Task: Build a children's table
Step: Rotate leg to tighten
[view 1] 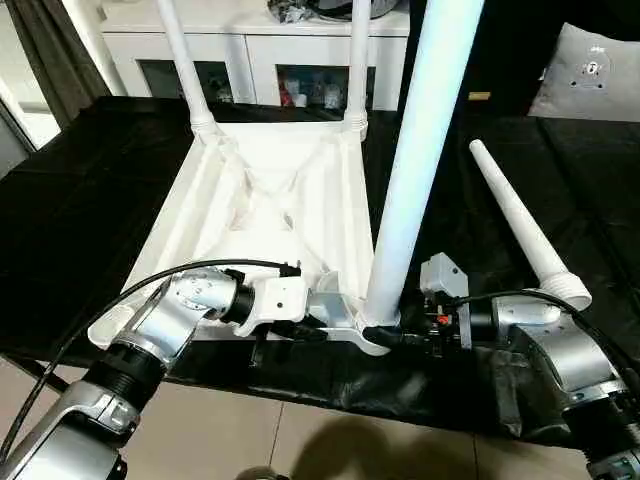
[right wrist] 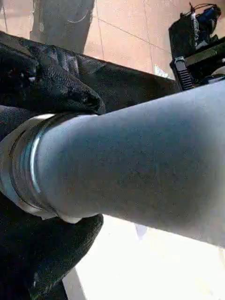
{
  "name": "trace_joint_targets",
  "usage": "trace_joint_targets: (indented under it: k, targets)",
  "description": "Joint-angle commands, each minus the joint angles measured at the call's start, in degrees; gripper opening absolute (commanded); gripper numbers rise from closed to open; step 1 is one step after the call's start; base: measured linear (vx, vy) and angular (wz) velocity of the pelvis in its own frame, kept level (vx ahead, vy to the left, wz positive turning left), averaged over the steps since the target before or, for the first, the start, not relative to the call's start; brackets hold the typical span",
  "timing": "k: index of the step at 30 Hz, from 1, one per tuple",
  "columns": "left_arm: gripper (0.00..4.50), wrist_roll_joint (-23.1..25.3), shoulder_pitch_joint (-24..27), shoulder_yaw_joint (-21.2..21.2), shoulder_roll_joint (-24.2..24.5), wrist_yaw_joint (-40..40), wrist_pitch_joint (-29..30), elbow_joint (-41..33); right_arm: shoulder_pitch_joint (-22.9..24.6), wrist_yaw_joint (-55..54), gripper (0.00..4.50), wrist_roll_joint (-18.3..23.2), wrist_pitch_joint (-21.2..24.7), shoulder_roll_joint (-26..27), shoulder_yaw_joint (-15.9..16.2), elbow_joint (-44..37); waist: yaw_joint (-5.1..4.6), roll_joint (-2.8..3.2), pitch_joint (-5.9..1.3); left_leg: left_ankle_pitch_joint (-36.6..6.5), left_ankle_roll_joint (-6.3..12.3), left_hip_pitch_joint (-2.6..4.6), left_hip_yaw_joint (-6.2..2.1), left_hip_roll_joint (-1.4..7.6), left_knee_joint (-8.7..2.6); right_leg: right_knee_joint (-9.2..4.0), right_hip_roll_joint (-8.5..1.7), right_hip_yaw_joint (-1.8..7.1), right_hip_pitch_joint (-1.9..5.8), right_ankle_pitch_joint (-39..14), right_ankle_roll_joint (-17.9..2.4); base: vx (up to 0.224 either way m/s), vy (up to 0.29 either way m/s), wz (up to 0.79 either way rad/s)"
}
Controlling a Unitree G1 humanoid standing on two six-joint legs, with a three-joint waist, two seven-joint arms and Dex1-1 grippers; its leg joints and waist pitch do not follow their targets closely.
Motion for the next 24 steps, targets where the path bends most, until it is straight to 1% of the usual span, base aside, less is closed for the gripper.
trace_joint_targets:
  k: [1, 3, 4, 5, 6, 7, 8, 9, 10, 11, 12, 13, 14, 15, 16, 17, 18, 19, 20, 21, 22, 23, 24]
  targets:
    - [0.00, 1.66, 1.01, -3.05, 0.23, -3.55, -0.48, -0.66, -0.30, 1.24, 2.77, 0.55, 0.49, 0.35, 0.32, -0.22, -0.18, -0.90, -3.83, -6.47, 4.75, -0.03, -0.68, 3.13, -3.28, -3.18, -4.77, 2.76, 3.19, -9.90, -11.85, 0.000, 0.000, 0.00]
    - [0.00, 0.97, 1.57, -2.68, 0.10, -3.52, 0.50, -1.28, 0.20, 1.30, 2.75, 0.81, 0.91, 0.51, 0.31, -0.67, -0.16, -0.97, -3.79, -7.01, 4.50, -0.03, -0.67, 3.10, -3.28, -3.20, -4.76, 2.78, 3.16, -10.87, -11.68, 0.000, 0.000, 0.00]
    - [0.00, 0.86, 2.19, -2.09, -0.03, -2.20, 2.58, -1.98, 1.11, 0.38, 2.74, 1.31, 1.94, 1.04, 0.17, -1.57, -0.14, -0.92, -3.73, -7.31, 4.37, 0.02, -0.65, 3.19, -3.32, -3.27, -4.83, 2.83, 3.15, -11.48, -11.56, 0.000, 0.000, 0.00]
    - [0.00, 0.86, 2.24, -2.05, -0.03, -2.09, 2.73, -2.03, 1.18, 0.31, 2.74, 1.35, 2.01, 1.08, 0.16, -1.64, -0.15, -0.89, -3.68, -7.47, 4.30, 0.03, -0.66, 3.25, -3.36, -3.30, -4.86, 2.86, 3.11, -11.79, -11.55, 0.000, 0.000, 0.00]
    - [0.00, 0.88, 2.60, -1.77, -0.15, -1.25, 4.00, -2.56, 1.64, -0.47, 2.74, 1.66, 2.94, 1.46, 0.02, -2.23, -0.30, -1.23, -3.56, -8.03, 4.12, 0.04, -0.64, 3.20, -3.47, -3.45, -4.72, 2.82, 3.09, -13.04, -11.23, 0.000, 0.000, 0.00]
    - [0.00, 0.36, 3.76, -0.92, -0.80, 0.78, 7.29, -4.21, 2.42, -3.08, 2.74, 1.74, 5.09, 2.63, -0.16, -3.18, -0.27, -1.04, -3.52, -8.15, 3.87, 0.12, -0.73, 3.23, -3.54, -3.48, -4.79, 2.83, 3.03, -14.17, -10.93, 0.000, 0.000, 0.00]
    - [0.00, 0.02, 4.21, -0.57, -1.10, 1.47, 8.50, -4.85, 2.65, -4.10, 2.73, 1.64, 5.77, 3.08, -0.19, -3.41, -0.37, -1.04, -3.45, -8.29, 3.68, 0.08, -0.72, 3.25, -3.59, -3.56, -4.84, 2.88, 3.04, -14.76, -10.76, 0.000, 0.000, 0.00]
    - [0.00, -0.89, 5.56, 0.45, -2.20, 3.85, 11.82, -7.00, 3.18, -7.47, 2.73, 0.46, 7.00, 4.57, 0.18, -3.69, -0.52, -1.01, -3.34, -9.17, 3.21, 0.12, -0.78, 3.24, -3.75, -3.73, -4.89, 2.82, 2.96, -16.59, -10.45, 0.000, 0.000, 0.00]
    - [0.00, -0.88, 5.69, 0.51, -2.31, 4.16, 12.26, -7.30, 3.19, -7.99, 2.73, 0.27, 7.13, 4.80, 0.17, -3.62, -0.70, -1.07, -3.25, -9.64, 2.88, 0.13, -0.78, 3.23, -3.88, -3.87, -4.86, 2.82, 2.94, -17.66, -10.13, 0.000, 0.000, 0.00]
    - [0.00, -0.82, 6.49, 0.96, -3.09, 6.20, 14.93, -9.19, 3.12, -11.57, 2.73, -0.83, 7.88, 6.46, -0.07, -3.00, -1.18, -0.66, -3.01, -11.97, 2.14, 0.36, -0.80, 3.17, -4.06, -4.39, -4.81, 2.81, 2.72, -21.32, -9.35, 0.000, 0.000, 0.00]
    - [0.00, -0.95, 7.52, 1.64, -4.50, 9.12, 18.39, -11.72, 2.72, -16.91, 2.73, -1.77, 8.69, 9.45, -0.99, -1.61, -1.67, -0.66, -2.57, -14.70, 1.21, 0.53, -0.90, 3.02, -4.31, -4.77, -4.74, 2.75, 2.59, -25.91, -8.32, 0.000, 0.000, 0.00]
    - [0.00, -1.26, 8.48, 2.30, -6.17, 11.83, 21.97, -14.17, 2.20, -22.22, 2.72, -2.05, 9.61, 12.83, -2.37, -0.10, -2.42, -0.58, -2.13, -17.92, 0.16, 0.73, -1.15, 2.62, -4.47, -5.40, -4.85, 2.39, 2.43, -31.88, -6.79, 0.000, 0.000, 0.00]
    - [0.00, -1.23, 8.79, 2.52, -7.06, 13.09, 23.24, -15.09, 1.86, -24.76, 2.72, -2.16, 10.07, 14.45, -3.04, 0.68, -2.99, -0.64, -2.13, -19.13, -0.38, 0.94, -1.24, 2.48, -4.41, -5.71, -4.89, 2.27, 2.31, -34.30, -5.90, 0.000, 0.000, 0.00]
    - [0.00, -1.05, 9.14, 2.74, -7.93, 14.22, 24.71, -16.18, 1.58, -27.20, 2.72, -2.30, 10.75, 16.01, -3.73, 1.22, -3.98, -0.73, -2.19, -20.25, -0.79, 0.84, -1.68, 2.19, -4.39, -6.12, -5.00, 1.94, 2.46, -37.39, -4.09, 0.000, 0.000, 0.00]
    - [0.00, -1.05, 9.14, 2.74, -7.93, 14.22, 24.71, -16.18, 1.58, -27.20, 2.72, -2.30, 10.75, 16.01, -3.73, 1.22, -4.90, -0.71, -2.17, -20.65, -0.63, 0.42, -1.91, 2.00, -4.47, -6.42, -4.81, 1.67, 2.63, -38.14, -2.86, 0.000, 0.000, 0.00]
    - [0.00, -0.43, 9.30, 2.81, -9.44, 16.16, 26.19, -16.74, 1.09, -30.16, 2.72, -3.08, 10.46, 17.91, -4.03, 2.23, -5.12, -0.39, -2.23, -21.18, -0.46, 0.57, -2.03, 2.02, -4.45, -6.56, -4.80, 1.62, 2.54, -38.14, -2.52, 0.000, 0.000, 0.00]
    - [0.00, 0.36, 9.33, 3.19, -11.81, 19.29, 28.20, -17.01, 0.39, -34.48, 2.72, -4.19, 10.31, 20.43, -4.53, 3.53, -5.93, -0.42, -2.34, -21.82, -0.28, 0.73, -1.93, 2.12, -4.39, -6.57, -4.65, 1.71, 2.21, -36.61, -3.07, 0.000, 0.000, 0.00]
    - [0.00, 1.16, 8.73, 3.50, -13.76, 22.01, 28.87, -16.08, -0.41, -38.30, 2.72, -5.50, 9.68, 22.18, -4.82, 4.81, -6.44, -0.33, -2.24, -22.29, -0.14, 0.79, -1.99, 1.98, -4.31, -6.84, -4.57, 1.50, 2.04, -36.32, -3.52, 0.000, 0.000, 0.00]
    - [0.00, 2.22, 7.82, 3.70, -15.43, 24.78, 29.40, -14.97, -1.34, -42.22, 2.72, -7.33, 8.62, 23.42, -4.96, 6.13, -6.72, -0.37, -2.31, -22.50, -0.13, 0.84, -2.00, 1.92, -4.27, -6.85, -4.51, 1.37, 2.03, -36.24, -3.62, 0.000, 0.000, 0.00]
    - [0.00, 2.22, 7.82, 3.70, -15.43, 24.78, 29.40, -14.97, -1.34, -42.22, 2.72, -7.33, 8.62, 23.42, -4.96, 6.13, -7.22, -0.31, -2.34, -23.00, 0.04, 0.94, -2.02, 1.86, -4.22, -7.07, -4.44, 1.25, 1.91, -36.07, -3.61, 0.000, 0.000, 0.00]
    - [0.00, 2.82, 7.03, 3.64, -16.31, 26.15, 29.46, -13.98, -1.89, -42.98, 2.72, -7.64, 7.84, 23.90, -5.13, 6.93, -7.17, -0.34, -2.54, -22.39, 0.61, 0.89, -2.02, 1.80, -4.17, -7.04, -4.57, 1.41, 2.12, -34.90, -3.64, 0.000, 0.000, 0.00]
    - [0.00, 2.87, 6.96, 3.62, -16.39, 26.26, 29.57, -13.95, -1.89, -42.86, 2.72, -7.51, 7.78, 24.02, -5.26, 6.90, -7.20, -0.28, -2.51, -22.18, 0.99, 0.75, -1.96, 1.82, -4.25, -7.01, -4.52, 1.51, 2.10, -34.19, -3.85, 0.000, 0.000, 0.00]
    - [0.00, 3.02, 6.79, 3.55, -16.62, 26.57, 29.87, -13.86, -1.88, -42.52, 2.72, -7.13, 7.62, 24.34, -5.63, 6.83, -7.17, -0.27, -2.47, -22.47, 1.31, 0.75, -1.91, 1.96, -4.33, -6.98, -4.45, 1.57, 2.03, -33.26, -4.16, 0.000, 0.000, 0.00]
